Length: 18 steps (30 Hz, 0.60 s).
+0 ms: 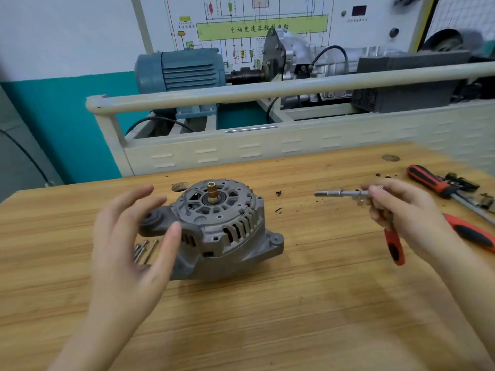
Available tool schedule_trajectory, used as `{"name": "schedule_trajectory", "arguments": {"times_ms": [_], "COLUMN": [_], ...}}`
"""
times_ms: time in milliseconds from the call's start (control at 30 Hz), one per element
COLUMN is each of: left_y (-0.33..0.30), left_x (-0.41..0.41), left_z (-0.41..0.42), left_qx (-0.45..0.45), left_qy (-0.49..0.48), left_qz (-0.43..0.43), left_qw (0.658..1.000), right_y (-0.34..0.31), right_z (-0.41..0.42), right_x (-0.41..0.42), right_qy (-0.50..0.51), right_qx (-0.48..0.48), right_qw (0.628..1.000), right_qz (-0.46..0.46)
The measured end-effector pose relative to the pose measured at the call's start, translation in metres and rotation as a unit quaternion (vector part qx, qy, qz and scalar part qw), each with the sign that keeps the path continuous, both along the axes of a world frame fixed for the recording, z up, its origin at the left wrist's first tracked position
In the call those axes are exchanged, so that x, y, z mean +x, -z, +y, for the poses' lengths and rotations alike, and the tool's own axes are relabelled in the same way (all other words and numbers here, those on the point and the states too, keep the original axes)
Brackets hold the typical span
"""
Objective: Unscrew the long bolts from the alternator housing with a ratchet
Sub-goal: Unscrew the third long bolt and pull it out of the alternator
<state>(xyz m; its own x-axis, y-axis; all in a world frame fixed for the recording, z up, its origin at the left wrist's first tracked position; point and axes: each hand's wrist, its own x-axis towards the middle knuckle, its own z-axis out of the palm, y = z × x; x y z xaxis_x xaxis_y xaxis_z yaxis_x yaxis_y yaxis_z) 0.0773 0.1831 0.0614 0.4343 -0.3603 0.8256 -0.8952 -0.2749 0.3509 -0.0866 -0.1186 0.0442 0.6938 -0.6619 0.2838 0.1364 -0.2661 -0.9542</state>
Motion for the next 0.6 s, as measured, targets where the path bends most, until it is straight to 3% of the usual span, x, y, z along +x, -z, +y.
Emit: {"name": "schedule_trajectory", "arguments": {"times_ms": [67,167,233,333,467,600], "left_y": [0.007,0.024,0.04,0.052,0.05,0.053], "left_x": [0.007,0.022,0.033,0.04,0.053,0.068], "left_z": [-0.002,0.0,0.002,0.0,-0.011,-0.021], "left_qx": [-0.032,-0.113,-0.078,0.018,0.065,0.073], "left_qy": [0.027,0.07,0.063,0.085,0.155,0.16], "left_qz": [0.074,0.265,0.374,0.431,0.454,0.477], "left_qw": [0.996,0.955,0.922,0.898,0.875,0.861], "right_y": [0.005,0.028,0.047,0.063,0.062,0.034], "right_z": [-0.011,-0.02,-0.023,-0.026,-0.025,0.015], "right_x": [-0.001,0.006,0.01,0.014,0.028,0.057], "right_qy": [0.026,0.05,0.028,0.014,0.023,-0.101], "right_qx": [-0.153,-0.359,-0.418,-0.406,-0.399,-0.199], "right_qw": [0.986,0.915,0.878,0.861,0.846,0.949], "right_qz": [0.067,0.176,0.229,0.307,0.353,0.221]}}
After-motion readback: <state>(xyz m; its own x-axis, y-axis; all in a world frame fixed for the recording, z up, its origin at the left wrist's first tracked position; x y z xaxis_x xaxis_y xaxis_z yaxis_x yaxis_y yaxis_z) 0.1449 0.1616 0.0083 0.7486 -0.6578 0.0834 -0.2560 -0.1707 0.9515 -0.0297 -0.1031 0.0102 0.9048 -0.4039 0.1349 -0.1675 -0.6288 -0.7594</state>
